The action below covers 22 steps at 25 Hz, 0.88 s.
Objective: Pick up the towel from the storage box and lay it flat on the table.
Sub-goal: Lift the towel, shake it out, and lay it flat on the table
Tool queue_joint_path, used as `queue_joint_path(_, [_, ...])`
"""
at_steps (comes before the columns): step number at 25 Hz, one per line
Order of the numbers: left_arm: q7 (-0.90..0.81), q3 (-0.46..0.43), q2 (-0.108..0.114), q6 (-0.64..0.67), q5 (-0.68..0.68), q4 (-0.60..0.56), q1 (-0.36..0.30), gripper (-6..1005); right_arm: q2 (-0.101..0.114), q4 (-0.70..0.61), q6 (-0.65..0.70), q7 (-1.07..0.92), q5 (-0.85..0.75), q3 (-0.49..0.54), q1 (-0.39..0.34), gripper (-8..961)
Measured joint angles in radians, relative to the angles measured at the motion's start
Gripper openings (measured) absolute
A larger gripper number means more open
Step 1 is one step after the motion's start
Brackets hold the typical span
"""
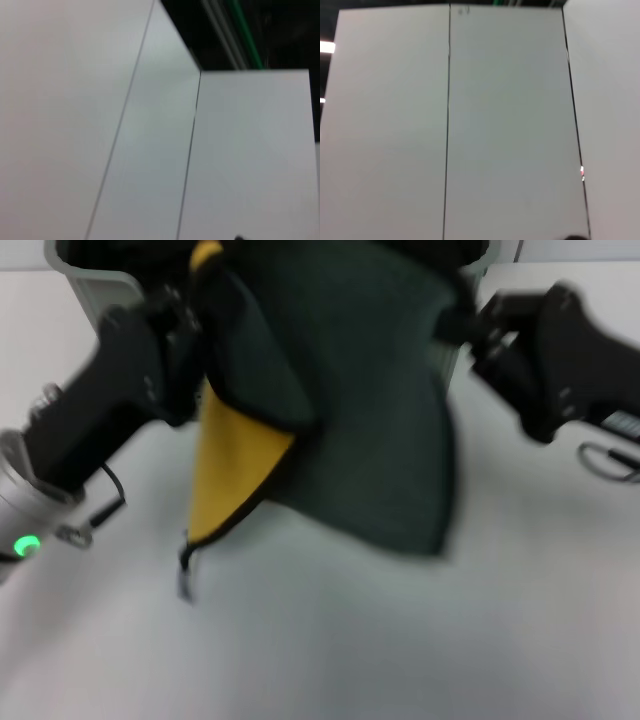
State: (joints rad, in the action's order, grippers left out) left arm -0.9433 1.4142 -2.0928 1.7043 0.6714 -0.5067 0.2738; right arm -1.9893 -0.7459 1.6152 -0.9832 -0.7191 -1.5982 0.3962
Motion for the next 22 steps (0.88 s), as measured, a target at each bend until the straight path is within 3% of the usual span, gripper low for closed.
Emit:
queue_joint_path(5, [0.007, 0.008, -0.003, 0.000, 0.101, 0.069, 0.009, 63, 0.027, -0.142, -0.009, -0.069, -0.028, 0.065, -0.014, 16])
queue_joint_path(8, [0.012, 0.028, -0.005, 0.000, 0.125, 0.100, 0.015, 62, 0.017, -0.203, -0.014, -0.135, -0.103, 0.141, -0.007, 19])
queue_joint_path(12, [0.037, 0.061, -0.005, -0.001, 0.200, 0.113, 0.033, 60, -0.019, -0.297, -0.021, -0.229, -0.232, 0.265, -0.005, 24])
queue_joint_path(22, [0.118, 0.062, -0.006, -0.005, 0.269, 0.185, 0.061, 56, -0.019, -0.385, -0.042, -0.292, -0.253, 0.313, 0.010, 35])
